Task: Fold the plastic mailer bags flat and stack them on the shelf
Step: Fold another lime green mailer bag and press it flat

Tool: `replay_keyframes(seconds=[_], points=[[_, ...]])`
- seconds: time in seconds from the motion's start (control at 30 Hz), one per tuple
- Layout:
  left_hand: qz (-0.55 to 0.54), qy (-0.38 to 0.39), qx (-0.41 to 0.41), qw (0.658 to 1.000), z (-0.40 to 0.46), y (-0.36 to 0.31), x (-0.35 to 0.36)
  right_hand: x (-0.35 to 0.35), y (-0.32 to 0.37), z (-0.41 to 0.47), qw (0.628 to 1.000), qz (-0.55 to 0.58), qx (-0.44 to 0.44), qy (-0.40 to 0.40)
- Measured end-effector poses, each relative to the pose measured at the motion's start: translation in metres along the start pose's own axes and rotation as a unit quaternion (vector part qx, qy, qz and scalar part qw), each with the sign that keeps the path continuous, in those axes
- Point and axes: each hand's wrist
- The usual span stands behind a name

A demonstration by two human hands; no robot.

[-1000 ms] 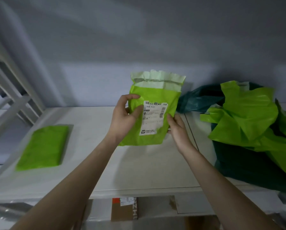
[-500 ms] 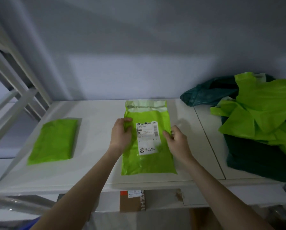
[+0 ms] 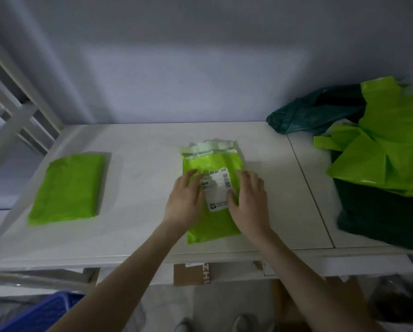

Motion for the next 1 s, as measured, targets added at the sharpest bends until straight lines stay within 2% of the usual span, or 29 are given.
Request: replay_keyframes(seconds=[0.1,0.17,0.23,0.4,0.47,0.53,0.6,0.67,0.83,1.0], points=[[0.079,0.09,0.044,0.992,-0.011,-0.01,0.02,0.011,-0.007,-0.006,0.987,-0.056,-0.133,0.066],[0.147,0.146,0.066,0.976,-0.012,-0.003,0.028,0.019,-0.014,-0.008,0.979,-0.104,-0.139,0.103],[0.179,0.173,0.09,0.964,-0.009,0.003,0.027,0.024,-0.015,-0.006,0.976,-0.134,-0.094,0.147],[0.168,0.156,0.1,0.968,-0.001,0.014,0.029,0.031,-0.006,-0.003,0.967,-0.16,-0.043,0.195],[0.124,0.139,0.094,0.978,0.003,0.01,0.029,0.017,-0.001,0.005,0.98,-0.127,-0.026,0.153],[0.06,0.11,0.026,0.992,0.013,0.01,0.022,0.003,-0.001,0.018,0.988,-0.089,-0.016,0.123],[0.057,0.063,0.0,0.996,0.027,0.009,0.016,-0.003,-0.005,0.034,0.989,-0.089,-0.049,0.105],[0.086,0.027,0.016,0.996,0.043,0.01,0.014,-0.001,-0.007,0.054,0.988,-0.097,-0.073,0.096],[0.181,0.098,0.032,0.978,0.07,0.023,0.024,0.019,-0.006,0.083,0.967,-0.146,-0.069,0.196],[0.184,0.111,-0.011,0.976,0.068,0.036,0.029,0.025,-0.022,0.081,0.963,-0.179,-0.007,0.2]])
Point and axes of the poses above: each hand's wrist, its own z-axis towards the middle knuckle, its own x-axis out of the palm, y = z × x, and after that the axes turned 7 degrees about x, right-handed
